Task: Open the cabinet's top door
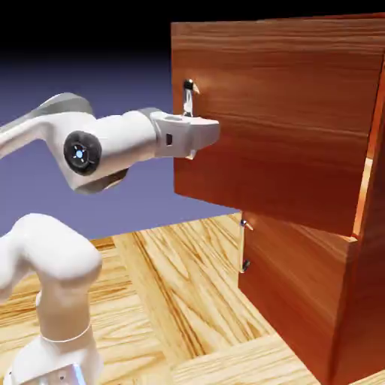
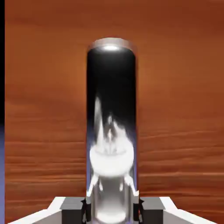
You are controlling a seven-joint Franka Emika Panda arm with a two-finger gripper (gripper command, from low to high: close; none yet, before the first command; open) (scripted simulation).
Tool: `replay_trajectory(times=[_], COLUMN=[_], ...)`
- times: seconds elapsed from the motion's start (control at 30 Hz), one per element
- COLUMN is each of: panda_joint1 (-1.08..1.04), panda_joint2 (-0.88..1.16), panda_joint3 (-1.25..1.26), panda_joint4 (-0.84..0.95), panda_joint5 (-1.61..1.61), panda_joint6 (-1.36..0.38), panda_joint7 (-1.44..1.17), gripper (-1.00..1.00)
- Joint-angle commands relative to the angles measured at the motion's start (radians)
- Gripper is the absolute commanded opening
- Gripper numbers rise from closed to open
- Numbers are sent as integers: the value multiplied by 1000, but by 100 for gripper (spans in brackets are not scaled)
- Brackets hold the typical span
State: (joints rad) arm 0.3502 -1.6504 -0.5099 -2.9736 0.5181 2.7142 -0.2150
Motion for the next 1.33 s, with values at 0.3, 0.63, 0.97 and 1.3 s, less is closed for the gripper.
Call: replay_trajectory(times=[0.3, 0.63, 0.97, 1.3], panda_joint1=[-85, 18, 245, 468], panda_joint2=[-87, -83, -49, -11], panda_joint3=[-233, -429, -520, -554], panda_joint4=[141, 435, 798, 1123], panda_joint5=[-112, -212, -249, -242], panda_joint6=[-434, -869, -1240, -1518], panda_joint7=[-48, -67, -53, -16], gripper=[-100, -100, -100, 100])
